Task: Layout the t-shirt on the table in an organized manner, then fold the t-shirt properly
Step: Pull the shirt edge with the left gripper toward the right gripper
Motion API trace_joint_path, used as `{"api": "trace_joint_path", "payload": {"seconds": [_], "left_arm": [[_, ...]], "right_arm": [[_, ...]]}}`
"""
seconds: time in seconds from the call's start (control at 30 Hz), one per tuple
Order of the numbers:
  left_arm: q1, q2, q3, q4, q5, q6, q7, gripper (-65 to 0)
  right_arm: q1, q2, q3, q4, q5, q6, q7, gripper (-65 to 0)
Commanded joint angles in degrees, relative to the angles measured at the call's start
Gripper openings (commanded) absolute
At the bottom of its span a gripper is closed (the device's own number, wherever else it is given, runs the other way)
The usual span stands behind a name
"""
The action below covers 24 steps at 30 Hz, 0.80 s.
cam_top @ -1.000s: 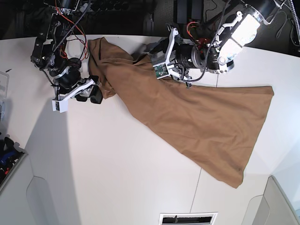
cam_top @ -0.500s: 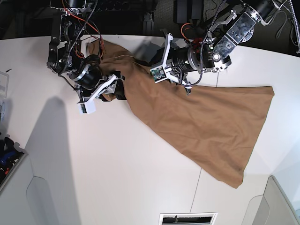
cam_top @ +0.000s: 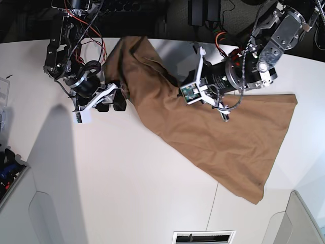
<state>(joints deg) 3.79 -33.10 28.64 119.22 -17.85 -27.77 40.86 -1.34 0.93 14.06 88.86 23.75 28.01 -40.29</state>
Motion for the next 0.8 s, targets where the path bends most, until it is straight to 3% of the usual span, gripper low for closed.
{"api": "trace_joint_path", "payload": {"seconds": [0.0,0.17,0.37,0.6,0.77], "left_arm": [[-0.74,-1.33,-1.64,2.03,-0.94,0.15,-0.55,-65.0],[-0.74,-5.53,-8.85,2.89,-3.67,0.15,0.61,-65.0],[-0.72,-9.38,-17.31,2.89,-8.63,0.11,3.19,-65.0],[-0.74,-9.92,-26.08,3.04,-13.35,-0.44,3.34,-65.0],[-0.76,-9.92,-31.04,4.15,-16.35,-2.05,4.63,-65.0]], "right_arm": [[0.94,0.04,0.94,0.92,0.92,0.50,1.29,-30.3],[1.18,0.68,5.16,0.92,2.73,0.52,1.25,-30.3],[1.14,1.09,5.46,0.92,4.15,1.18,0.35,-30.3],[1.11,1.09,3.28,0.92,6.84,1.53,-1.97,-30.3],[0.52,1.09,-3.19,0.90,7.30,3.58,-2.43,-30.3]]}}
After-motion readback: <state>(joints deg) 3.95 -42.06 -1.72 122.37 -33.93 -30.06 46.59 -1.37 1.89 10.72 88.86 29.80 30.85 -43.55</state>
